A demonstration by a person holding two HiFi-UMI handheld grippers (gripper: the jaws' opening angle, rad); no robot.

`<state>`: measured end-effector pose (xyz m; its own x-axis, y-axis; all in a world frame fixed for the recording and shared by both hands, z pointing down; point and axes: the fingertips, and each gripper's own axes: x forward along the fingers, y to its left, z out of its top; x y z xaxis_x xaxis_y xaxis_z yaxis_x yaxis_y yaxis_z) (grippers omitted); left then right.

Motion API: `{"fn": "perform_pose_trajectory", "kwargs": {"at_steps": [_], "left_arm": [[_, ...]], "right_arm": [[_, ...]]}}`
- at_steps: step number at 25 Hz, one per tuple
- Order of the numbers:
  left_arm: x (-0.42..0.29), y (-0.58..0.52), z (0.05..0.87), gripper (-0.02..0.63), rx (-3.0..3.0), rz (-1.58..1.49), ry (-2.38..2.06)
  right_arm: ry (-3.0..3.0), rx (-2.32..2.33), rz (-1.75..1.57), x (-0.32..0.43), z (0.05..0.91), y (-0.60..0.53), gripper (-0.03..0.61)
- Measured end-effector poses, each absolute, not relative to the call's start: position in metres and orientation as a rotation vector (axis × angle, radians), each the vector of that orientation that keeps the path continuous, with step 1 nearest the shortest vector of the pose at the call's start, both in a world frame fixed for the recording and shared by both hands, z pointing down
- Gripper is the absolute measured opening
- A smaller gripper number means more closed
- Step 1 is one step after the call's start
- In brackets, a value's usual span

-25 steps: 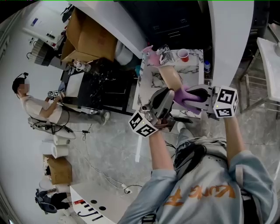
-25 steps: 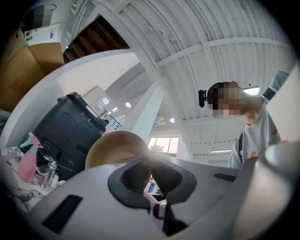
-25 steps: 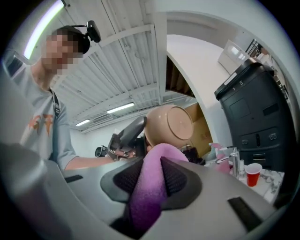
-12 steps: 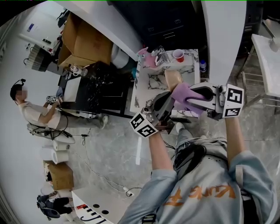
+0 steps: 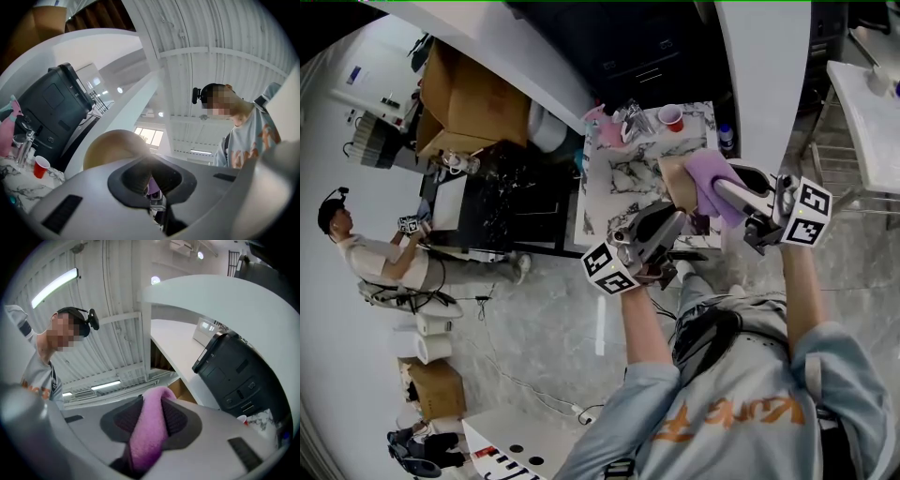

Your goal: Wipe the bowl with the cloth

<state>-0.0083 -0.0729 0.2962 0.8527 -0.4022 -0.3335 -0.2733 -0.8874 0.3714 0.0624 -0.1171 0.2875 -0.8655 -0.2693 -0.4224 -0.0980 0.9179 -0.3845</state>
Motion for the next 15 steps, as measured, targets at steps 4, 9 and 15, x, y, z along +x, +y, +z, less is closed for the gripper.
{"fn": "perform_pose_trajectory", "kwargs": {"at_steps": [4,9,15], "left_arm": [[-0.004,-0.064,0.295,0.029,2.73,-0.579,-0.425],[-0.003,-0.056,0.299,0.029,2.722,-0.561,-0.354],[-0.012,-0.048,0.303,0.029,2.707,-0.601,-0.324]], "right_arm": [[2.549,-0.296,-0.551,0.066,0.295,-0.123,0.126],[2.496,-0.32,-0.649,0.066,0.31,-0.131,0.126],[2.507,-0.41,-0.751,0.05,0.338,-0.142,0.126]]}}
